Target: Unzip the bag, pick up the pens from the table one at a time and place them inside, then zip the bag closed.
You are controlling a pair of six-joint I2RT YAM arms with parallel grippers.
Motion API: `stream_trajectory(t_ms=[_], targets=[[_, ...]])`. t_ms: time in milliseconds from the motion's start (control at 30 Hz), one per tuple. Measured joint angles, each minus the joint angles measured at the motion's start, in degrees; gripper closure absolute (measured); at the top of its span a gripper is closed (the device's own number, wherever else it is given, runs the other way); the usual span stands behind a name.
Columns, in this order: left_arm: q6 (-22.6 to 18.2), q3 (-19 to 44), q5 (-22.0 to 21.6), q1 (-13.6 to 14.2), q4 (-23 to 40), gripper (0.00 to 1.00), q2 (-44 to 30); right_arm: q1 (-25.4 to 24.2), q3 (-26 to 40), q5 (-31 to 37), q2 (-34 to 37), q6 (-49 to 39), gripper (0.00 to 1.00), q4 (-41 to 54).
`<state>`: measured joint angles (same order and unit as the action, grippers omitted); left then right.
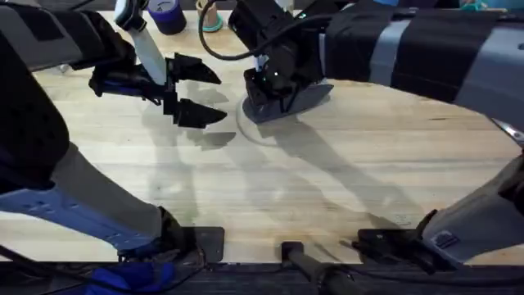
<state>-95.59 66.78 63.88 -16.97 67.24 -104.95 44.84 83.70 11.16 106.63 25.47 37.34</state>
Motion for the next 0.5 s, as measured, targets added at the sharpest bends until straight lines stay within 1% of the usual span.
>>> stream_trajectory(t_ms=[333, 500], targets=[[0.00, 0.00, 0.00, 0.00, 0.00, 0.006, 0.00, 0.00, 0.27, -0.02, 0.00, 0.00, 0.971, 2.07], [0.00, 0.00, 0.00, 0.00, 0.00, 0.006, -0.01, 0.00, 1.88, -0.04, 0.00, -0.01, 0.970, 4.29]])
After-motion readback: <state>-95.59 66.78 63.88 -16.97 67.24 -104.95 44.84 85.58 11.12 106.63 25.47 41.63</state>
